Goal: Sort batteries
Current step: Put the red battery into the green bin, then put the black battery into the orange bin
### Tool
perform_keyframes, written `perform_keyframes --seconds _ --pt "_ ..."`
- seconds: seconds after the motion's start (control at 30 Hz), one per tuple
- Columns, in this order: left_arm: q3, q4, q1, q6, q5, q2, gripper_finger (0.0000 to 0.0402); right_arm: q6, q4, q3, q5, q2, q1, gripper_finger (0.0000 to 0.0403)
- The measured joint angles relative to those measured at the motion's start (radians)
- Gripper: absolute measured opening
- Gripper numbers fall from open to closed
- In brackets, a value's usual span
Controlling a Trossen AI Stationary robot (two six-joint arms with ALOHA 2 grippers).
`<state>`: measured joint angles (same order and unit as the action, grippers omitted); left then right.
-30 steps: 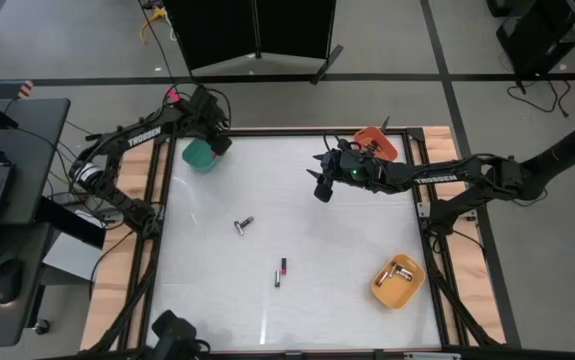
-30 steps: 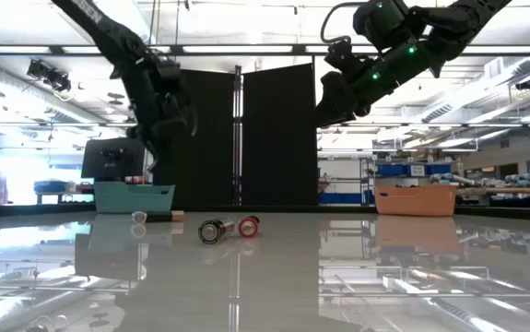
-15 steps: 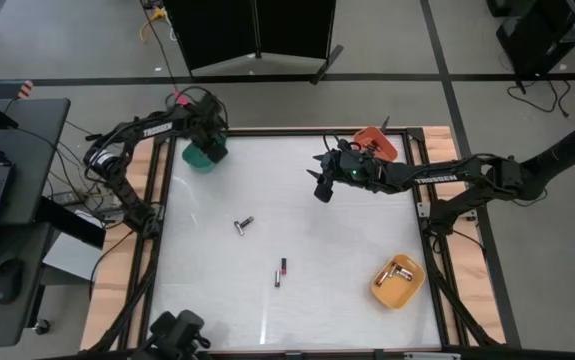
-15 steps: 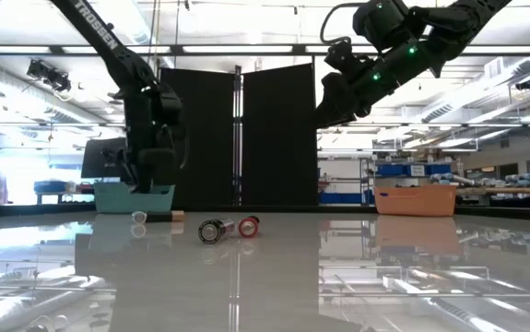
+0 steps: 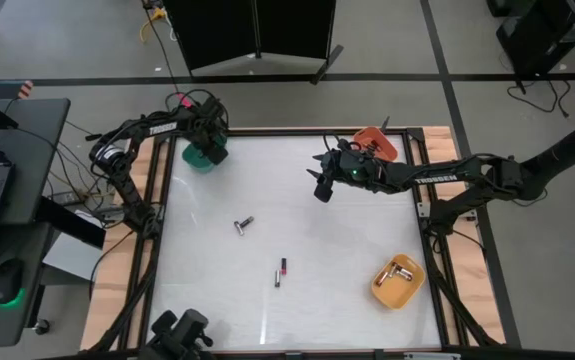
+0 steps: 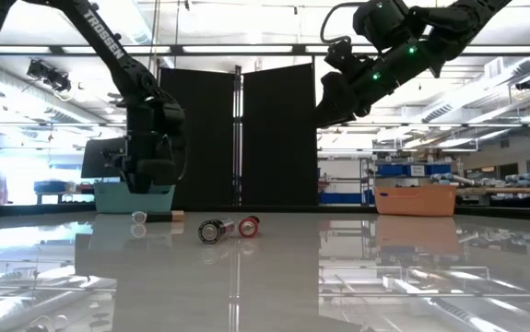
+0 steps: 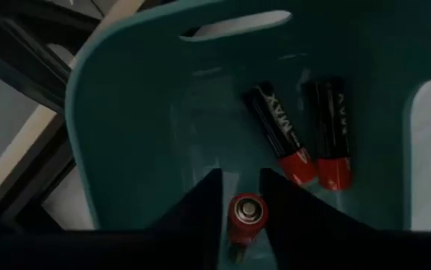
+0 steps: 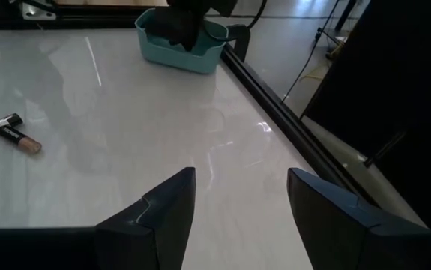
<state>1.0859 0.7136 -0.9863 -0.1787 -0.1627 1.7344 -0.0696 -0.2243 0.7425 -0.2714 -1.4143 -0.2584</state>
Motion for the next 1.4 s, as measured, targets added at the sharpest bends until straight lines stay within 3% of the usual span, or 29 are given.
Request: perform_keyframes --seconds 0.1,0.23,0.4,0.53,0.63,0.9,1.17,1.4 --pt "0.0 -0.015 0.007 -0.001 -0.01 0.0 0.0139 0.0 -0.006 0.0 0.0 0.0 0.0 0.0218" --pt "-0.002 -0.046 0.04 -0.006 -0.089 -0.02 0.0145 -0.002 -0.006 0.0 0.0 0.0 0.0 0.0215" --pt "-0.01 -0.132 0.085 -0.016 -0.114 -0.074 0.0097 -0.007 0.001 0.0 0.014 0.0 0.0 0.0209" --pt "-0.093 -0.297 0.131 -0.008 -0.105 -0.16 0.0039 -0.03 0.016 0.0 0.073 0.0 0.0 0.0193" --pt "-0.222 -0.492 0.172 0.009 -0.045 -0.256 0.0008 -0.037 0.019 0.0 0.136 -0.004 0.0 0.016" --pt "-0.579 -0.984 0.347 0.03 0.085 -0.503 0.0007 -0.038 -0.067 0.007 0.218 -0.048 0.013 0.0014" --pt "-0.794 -1.314 0.528 0.049 0.116 -0.65 0.0006 -0.047 -0.067 0.197 0.369 -0.273 0.096 0.002" --pt "-0.845 -1.383 0.623 0.082 0.123 -0.668 0.0006 -0.105 0.077 0.44 0.457 -0.469 0.142 0.0031"
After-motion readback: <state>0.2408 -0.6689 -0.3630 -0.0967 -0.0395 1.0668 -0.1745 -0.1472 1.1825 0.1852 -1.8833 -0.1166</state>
